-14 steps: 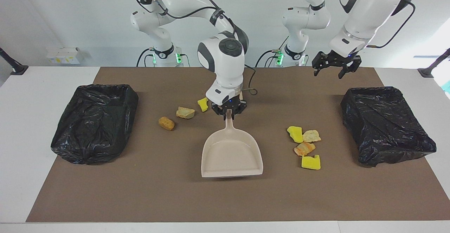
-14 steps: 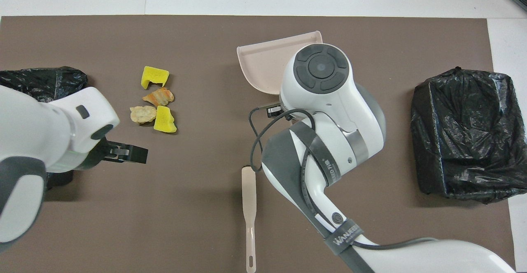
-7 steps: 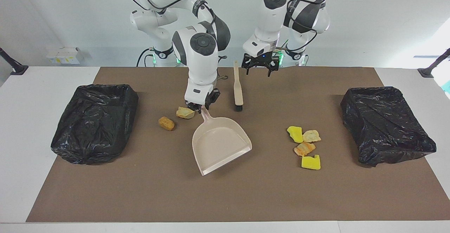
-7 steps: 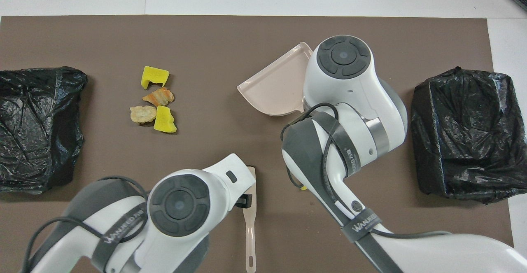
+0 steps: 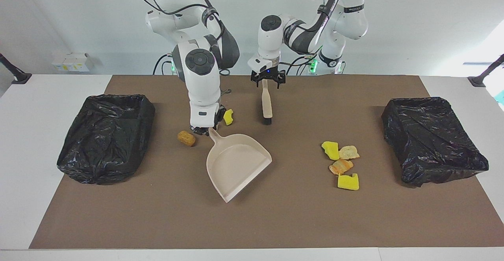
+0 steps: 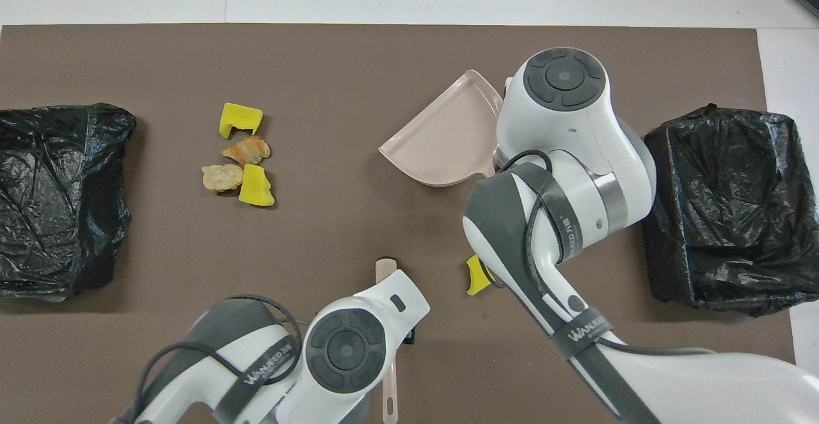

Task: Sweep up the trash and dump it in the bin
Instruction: 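Lift the dustpan with the right gripper while the left gripper reaches the brush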

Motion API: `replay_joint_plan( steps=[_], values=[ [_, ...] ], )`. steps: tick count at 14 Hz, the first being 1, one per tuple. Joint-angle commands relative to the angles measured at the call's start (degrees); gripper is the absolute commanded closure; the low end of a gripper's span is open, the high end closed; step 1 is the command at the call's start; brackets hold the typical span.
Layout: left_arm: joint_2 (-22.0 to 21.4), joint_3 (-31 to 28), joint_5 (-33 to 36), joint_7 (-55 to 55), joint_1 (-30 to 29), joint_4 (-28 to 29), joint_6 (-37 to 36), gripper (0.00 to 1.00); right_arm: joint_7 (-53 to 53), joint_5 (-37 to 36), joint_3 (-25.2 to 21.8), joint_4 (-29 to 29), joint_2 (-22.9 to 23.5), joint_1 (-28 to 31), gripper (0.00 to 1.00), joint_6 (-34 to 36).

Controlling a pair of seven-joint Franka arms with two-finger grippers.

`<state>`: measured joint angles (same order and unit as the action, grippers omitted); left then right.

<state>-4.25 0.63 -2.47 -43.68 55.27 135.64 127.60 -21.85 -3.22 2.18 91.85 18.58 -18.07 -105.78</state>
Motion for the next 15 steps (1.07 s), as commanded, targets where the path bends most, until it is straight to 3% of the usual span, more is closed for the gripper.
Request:
replay_joint_plan(
  steps=[1, 5, 6, 7, 10, 11, 12, 15],
  values=[
    [-2.08, -1.16, -0.26, -1.94, 2.82, 2.96, 2.21, 0.0, -1.7, 0.67, 0.54, 2.19, -2.06, 0.58, 1.0, -1.01],
    [-1.82, -1.07, -0.26, -2.47, 2.83, 3.49, 3.01, 0.0, -1.62, 0.76, 0.54, 2.28, -1.97, 0.67, 1.0, -1.36],
    [-1.82, -1.07, -0.26, -2.55, 2.91, 4.01, 3.01, 0.17, -1.79, 0.76, 0.54, 2.28, -1.97, 0.67, 1.0, -1.45],
    [-1.91, -1.07, -0.26, -2.64, 3.26, 4.02, 2.66, 0.41, -1.96, 0.76, 0.54, 2.28, -1.97, 0.67, 1.0, -1.8],
    [-1.82, -1.24, -0.26, -2.47, 3.0, 2.7, 1.52, 0.72, -2.67, 0.76, 0.63, 2.46, -1.97, 0.67, 1.0, -1.97],
    [-1.99, -1.16, -0.26, -2.38, 2.83, 2.44, 0.56, 0.92, -2.67, 0.76, 0.54, 2.46, -1.97, 0.67, 1.0, -2.06],
    [-2.08, -1.16, -0.26, -2.21, 2.48, 2.09, -0.5, 1.0, -2.58, 0.76, 0.63, 2.46, -1.97, 0.58, 1.0, -2.06],
    [-2.61, -1.68, -0.26, -1.5, 1.69, 1.73, -1.56, 1.0, -2.67, 0.76, 0.63, 2.46, -2.06, 0.58, 1.0, -1.89]
  ],
)
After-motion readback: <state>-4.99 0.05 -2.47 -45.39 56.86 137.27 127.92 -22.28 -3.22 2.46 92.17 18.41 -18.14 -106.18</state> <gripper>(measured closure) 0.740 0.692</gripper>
